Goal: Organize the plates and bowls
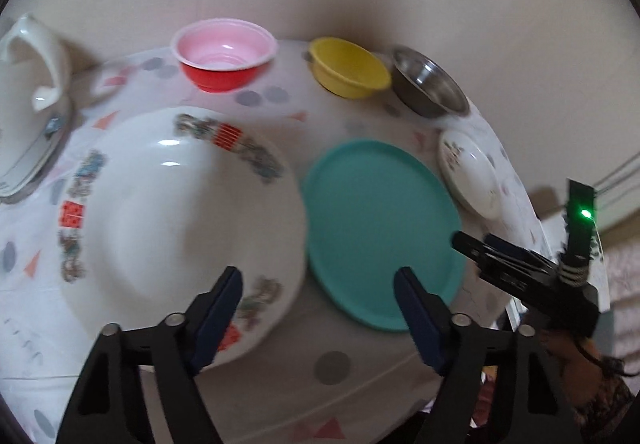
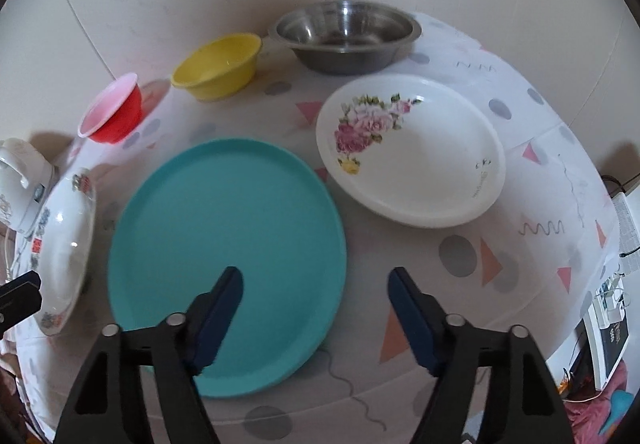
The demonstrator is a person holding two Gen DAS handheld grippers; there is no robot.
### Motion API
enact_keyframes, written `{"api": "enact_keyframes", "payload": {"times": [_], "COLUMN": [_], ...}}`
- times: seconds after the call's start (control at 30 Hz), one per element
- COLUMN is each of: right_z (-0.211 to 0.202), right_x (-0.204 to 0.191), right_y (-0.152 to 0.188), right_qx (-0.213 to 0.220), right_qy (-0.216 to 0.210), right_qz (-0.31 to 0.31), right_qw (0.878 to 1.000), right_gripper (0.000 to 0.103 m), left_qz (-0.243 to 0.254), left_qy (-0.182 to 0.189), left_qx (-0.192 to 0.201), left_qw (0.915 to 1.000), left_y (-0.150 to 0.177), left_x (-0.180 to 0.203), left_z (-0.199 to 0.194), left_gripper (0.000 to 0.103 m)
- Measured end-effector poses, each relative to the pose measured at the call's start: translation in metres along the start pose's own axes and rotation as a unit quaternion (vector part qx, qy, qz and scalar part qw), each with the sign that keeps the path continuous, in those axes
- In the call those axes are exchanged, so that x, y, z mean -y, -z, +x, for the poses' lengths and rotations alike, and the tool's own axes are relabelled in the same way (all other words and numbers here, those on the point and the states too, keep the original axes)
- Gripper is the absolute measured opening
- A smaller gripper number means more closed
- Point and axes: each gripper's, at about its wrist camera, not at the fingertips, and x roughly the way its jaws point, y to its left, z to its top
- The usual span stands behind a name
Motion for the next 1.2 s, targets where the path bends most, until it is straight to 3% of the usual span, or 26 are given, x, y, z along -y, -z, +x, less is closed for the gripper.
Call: {"api": "enact_keyframes", "payload": {"times": [0.2, 0.33, 0.4, 0.5, 0.7, 0.83, 1.03, 1.2], "right_z": [0.019, 0.018, 0.016, 0.013, 0.013, 0.008, 0.005, 0.005], "right_x": [0.004, 0.005, 0.006, 0.008, 0.015, 0.026, 0.034, 0.037], "right_y": [0.006, 0.008, 0.010, 0.013, 0.015, 0.021, 0.026, 0.028], "right_qx": [-0.020, -0.017, -0.013, -0.011, -0.018, -0.022, -0.021, -0.019], "right_qy": [0.008, 0.003, -0.004, -0.006, -0.009, -0.010, -0.013, -0.021], "right_qz": [-0.002, -0.012, -0.013, -0.013, -0.001, 0.013, 0.024, 0.028], "right_qw": [1.000, 1.000, 1.000, 1.000, 1.000, 1.000, 0.999, 0.999], "right_gripper": [0.042, 0.032, 0.020, 0.015, 0.012, 0.012, 0.012, 0.012], "left_qz": [0.007, 0.016, 0.021, 0.029, 0.052, 0.069, 0.057, 0.069], "left_qy": [0.007, 0.007, 0.008, 0.012, 0.006, 0.006, 0.008, -0.033], "left_qx": [-0.017, -0.021, -0.024, -0.033, -0.058, -0.081, -0.111, -0.105], "left_qw": [0.9998, 0.9996, 0.9994, 0.9990, 0.9969, 0.9943, 0.9922, 0.9915], "left_y": [0.004, 0.006, 0.008, 0.010, 0.015, 0.019, 0.017, 0.016], "left_x": [0.008, 0.014, 0.015, 0.020, 0.033, 0.045, 0.054, 0.062], "left_z": [0.005, 0.007, 0.007, 0.009, 0.021, 0.035, 0.064, 0.077], "left_gripper": [0.054, 0.053, 0.053, 0.053, 0.053, 0.042, 0.040, 0.040]}}
